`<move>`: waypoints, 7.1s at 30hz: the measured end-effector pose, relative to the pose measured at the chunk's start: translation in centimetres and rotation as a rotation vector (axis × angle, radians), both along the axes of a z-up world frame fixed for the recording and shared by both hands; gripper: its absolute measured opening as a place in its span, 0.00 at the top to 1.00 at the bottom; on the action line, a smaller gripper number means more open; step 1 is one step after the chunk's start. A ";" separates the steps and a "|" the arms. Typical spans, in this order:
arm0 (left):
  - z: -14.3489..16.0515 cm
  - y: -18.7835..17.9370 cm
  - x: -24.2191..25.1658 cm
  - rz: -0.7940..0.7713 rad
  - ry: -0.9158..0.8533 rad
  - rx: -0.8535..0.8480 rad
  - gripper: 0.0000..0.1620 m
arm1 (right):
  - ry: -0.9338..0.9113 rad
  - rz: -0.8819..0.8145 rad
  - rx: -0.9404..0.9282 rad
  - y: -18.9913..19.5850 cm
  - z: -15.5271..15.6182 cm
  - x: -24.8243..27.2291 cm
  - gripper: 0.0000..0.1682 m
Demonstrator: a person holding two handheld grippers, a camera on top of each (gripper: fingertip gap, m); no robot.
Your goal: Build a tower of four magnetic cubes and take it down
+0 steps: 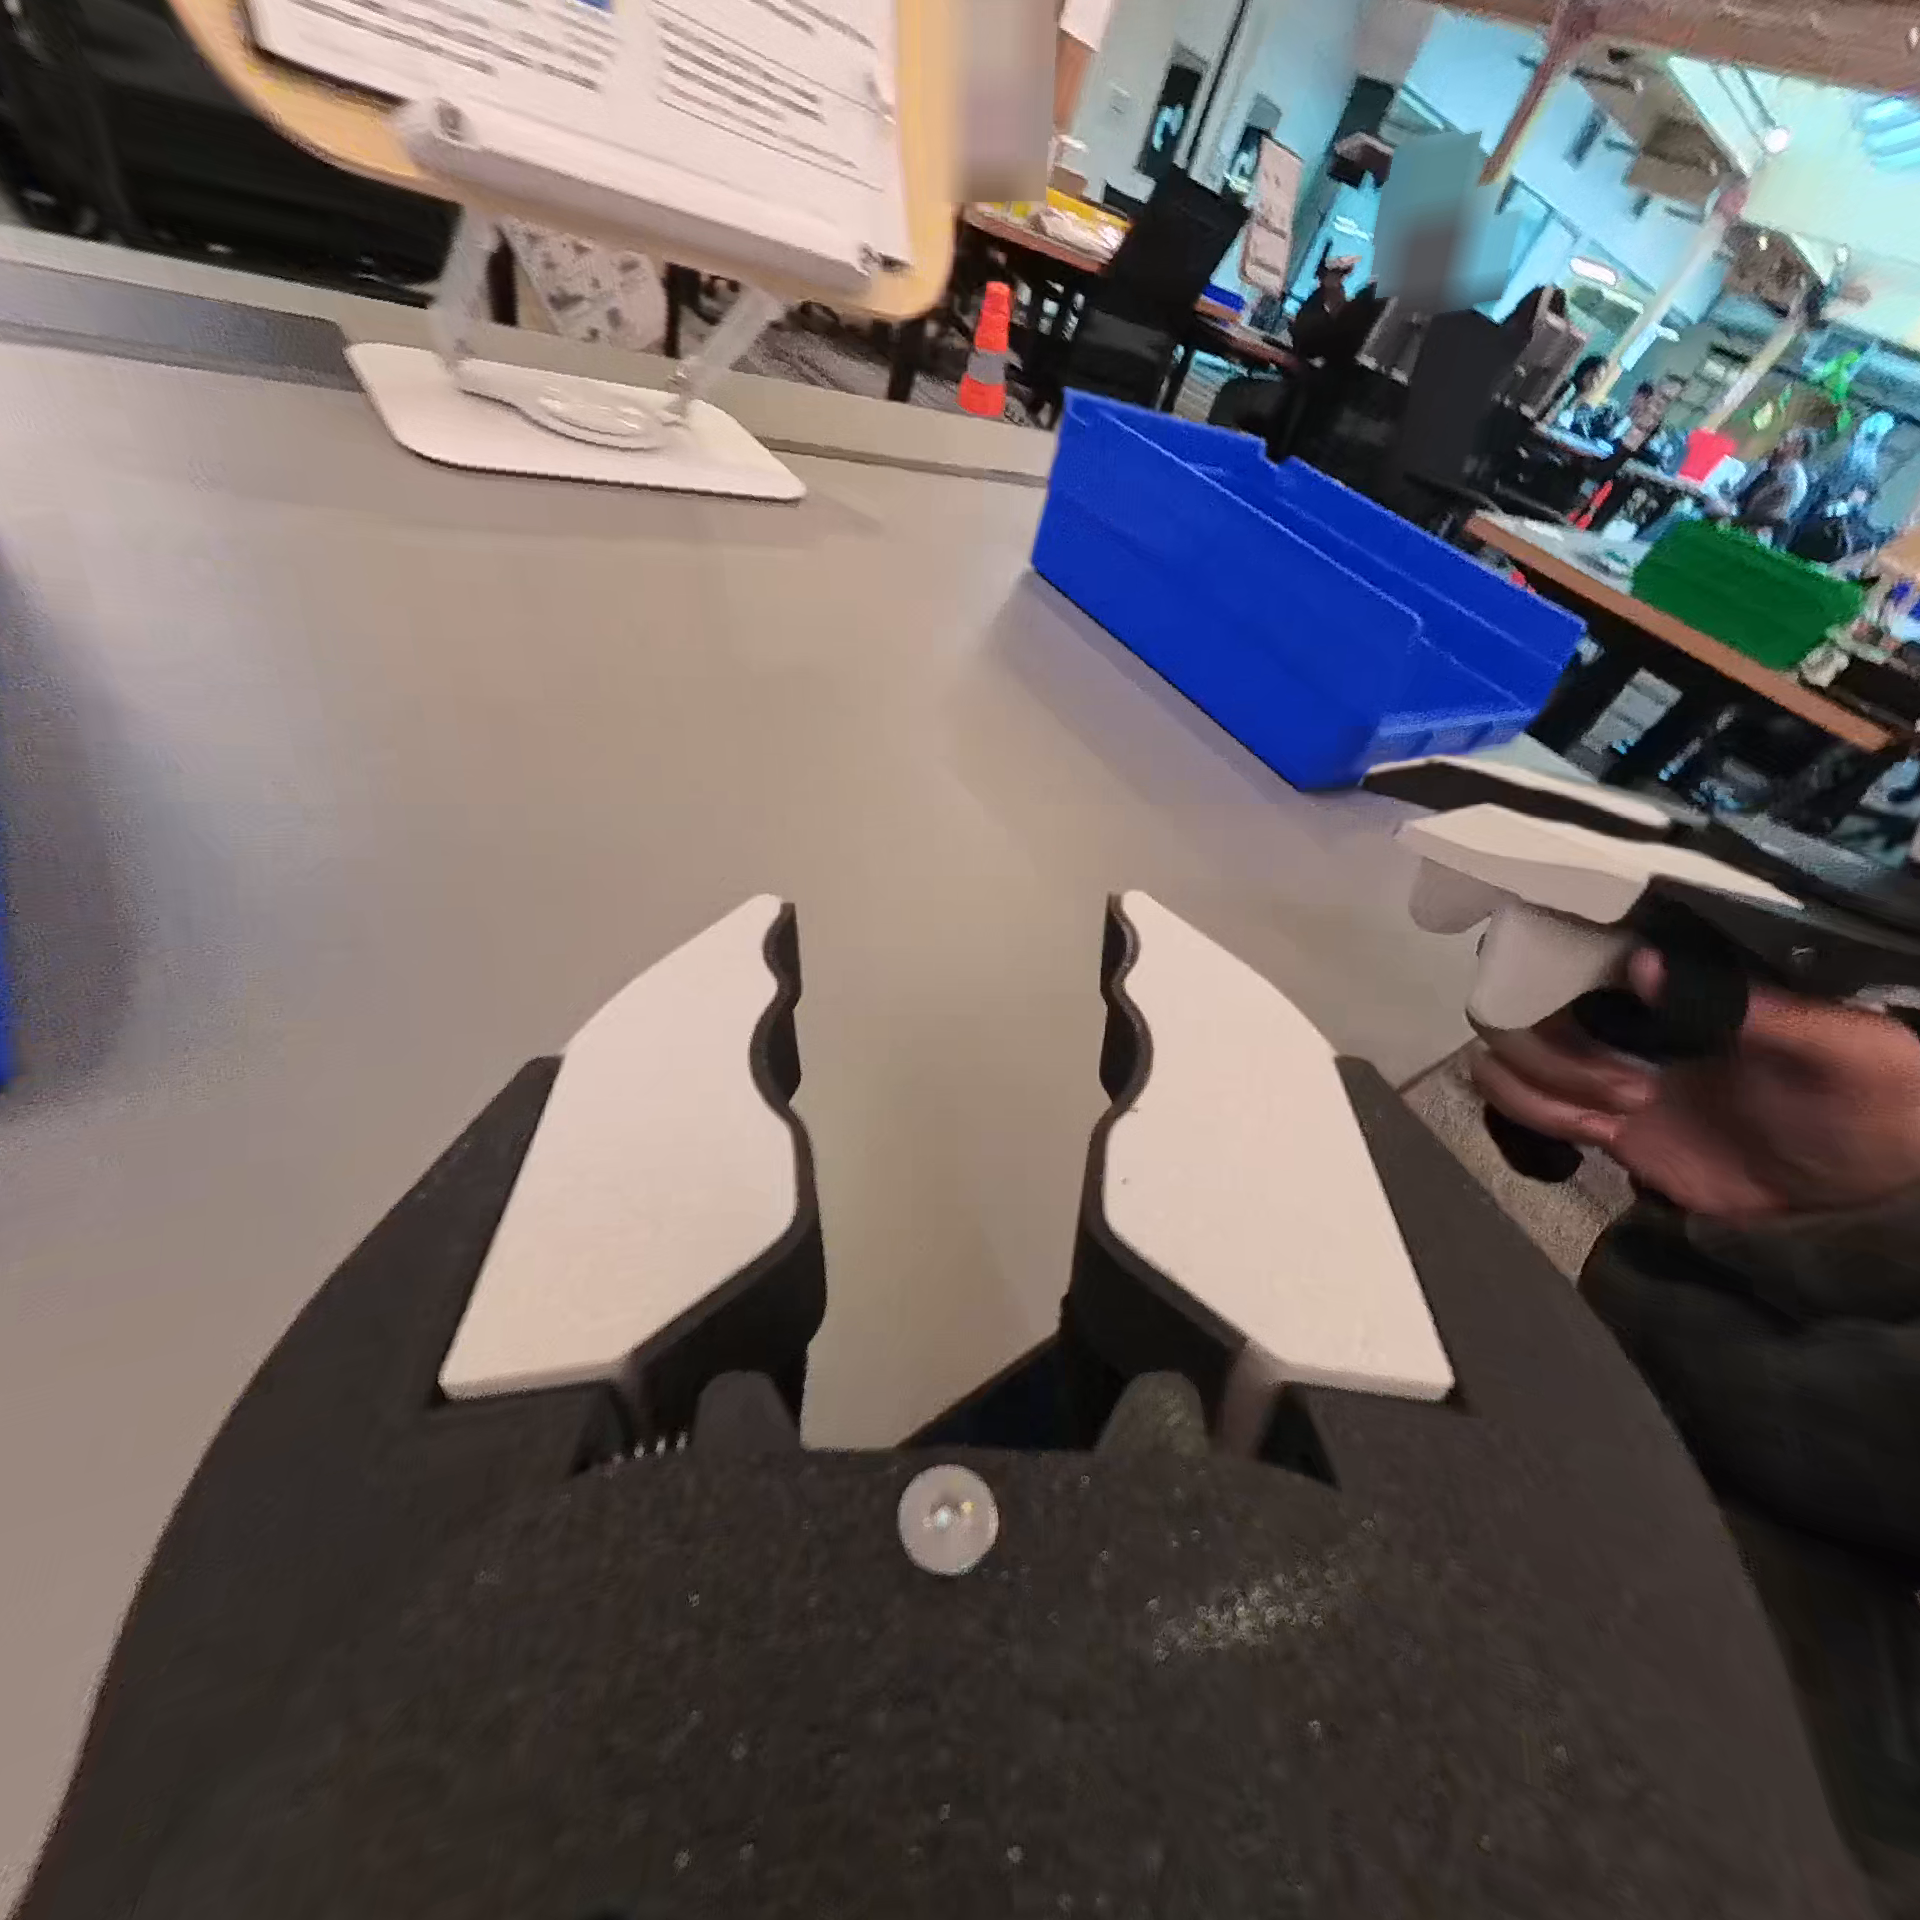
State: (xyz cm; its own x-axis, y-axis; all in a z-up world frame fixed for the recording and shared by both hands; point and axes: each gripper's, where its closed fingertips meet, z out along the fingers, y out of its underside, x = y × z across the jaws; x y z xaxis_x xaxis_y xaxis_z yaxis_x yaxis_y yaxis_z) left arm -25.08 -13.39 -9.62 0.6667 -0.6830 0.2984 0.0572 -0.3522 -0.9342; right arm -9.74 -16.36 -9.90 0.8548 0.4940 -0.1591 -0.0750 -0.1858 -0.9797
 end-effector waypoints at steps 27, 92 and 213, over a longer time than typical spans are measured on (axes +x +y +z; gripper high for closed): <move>-4.0 -0.4 0.6 -0.082 0.185 -0.015 0.66 | -0.011 -0.031 -0.072 0.7 -2.4 1.8 0.83; 9.3 31.6 -12.3 0.234 0.523 -0.211 0.69 | 0.024 -0.064 -0.076 0.8 -2.2 3.2 0.86; -4.0 19.5 13.5 -0.869 1.414 -0.051 0.63 | -0.041 -0.083 -0.080 0.8 -2.7 3.5 0.85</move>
State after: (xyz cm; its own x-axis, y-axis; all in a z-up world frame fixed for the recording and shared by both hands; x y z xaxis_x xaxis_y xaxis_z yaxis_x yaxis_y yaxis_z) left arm -11.57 6.14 -13.61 -0.1375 -0.9808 -0.1386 -0.9873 0.1470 -0.0606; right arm -6.27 -15.56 -12.58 0.8986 0.4086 -0.1598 -0.0539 -0.2587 -0.9645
